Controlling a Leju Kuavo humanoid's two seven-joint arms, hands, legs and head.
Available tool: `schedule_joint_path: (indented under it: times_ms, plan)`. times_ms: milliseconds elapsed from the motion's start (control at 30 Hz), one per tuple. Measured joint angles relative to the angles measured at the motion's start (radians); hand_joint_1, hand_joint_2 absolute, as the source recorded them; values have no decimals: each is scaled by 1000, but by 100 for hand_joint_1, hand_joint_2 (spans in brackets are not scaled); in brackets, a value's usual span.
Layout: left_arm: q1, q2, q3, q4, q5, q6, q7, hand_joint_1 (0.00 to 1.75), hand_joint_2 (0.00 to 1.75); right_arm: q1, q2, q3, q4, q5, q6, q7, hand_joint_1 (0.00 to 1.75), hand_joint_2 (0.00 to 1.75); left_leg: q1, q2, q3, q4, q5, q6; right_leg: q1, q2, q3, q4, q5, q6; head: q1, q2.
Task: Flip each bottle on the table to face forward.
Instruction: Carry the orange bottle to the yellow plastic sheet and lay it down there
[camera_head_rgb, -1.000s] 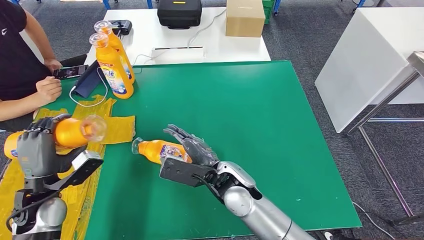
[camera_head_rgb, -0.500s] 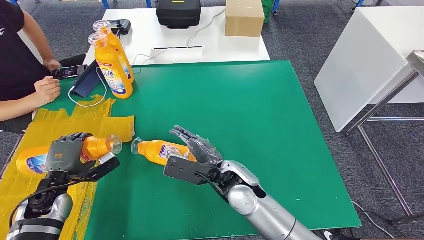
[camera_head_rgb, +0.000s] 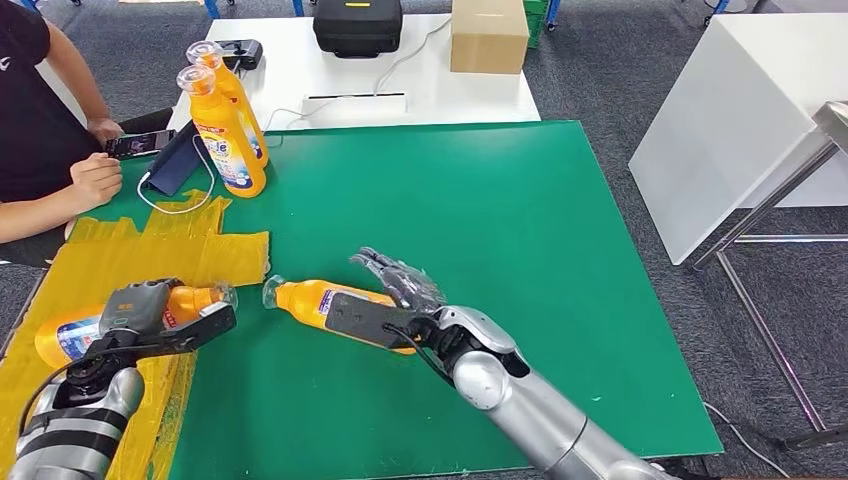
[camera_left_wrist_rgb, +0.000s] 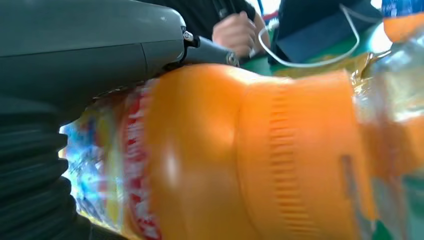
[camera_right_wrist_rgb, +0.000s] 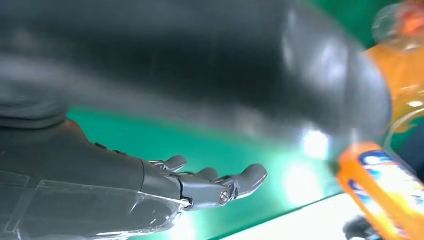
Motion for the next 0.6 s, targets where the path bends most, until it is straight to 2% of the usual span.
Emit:
schedule_joint_path:
  times_ms: [100, 333, 600]
  plan:
    - [-45, 0, -5, 49, 29, -39, 3, 0, 0, -37, 16, -17, 75, 5, 18, 3, 0, 175, 0, 0, 0, 0, 0, 0, 0, 0, 0, 0, 0, 0, 0, 0]
    - [-117, 0, -32, 100, 125, -125, -28, 0, 0, -92, 68, -40, 254, 43, 35, 3, 0, 175, 0, 0, 0, 0, 0, 0, 0, 0, 0, 0, 0, 0, 0, 0]
    - [-140, 0, -48, 106, 260, -203, -89, 0, 0, -114, 101, -46, 361, 61, 39, -1, 0, 175, 0, 0, 0, 0, 0, 0, 0, 0, 0, 0, 0, 0, 0, 0]
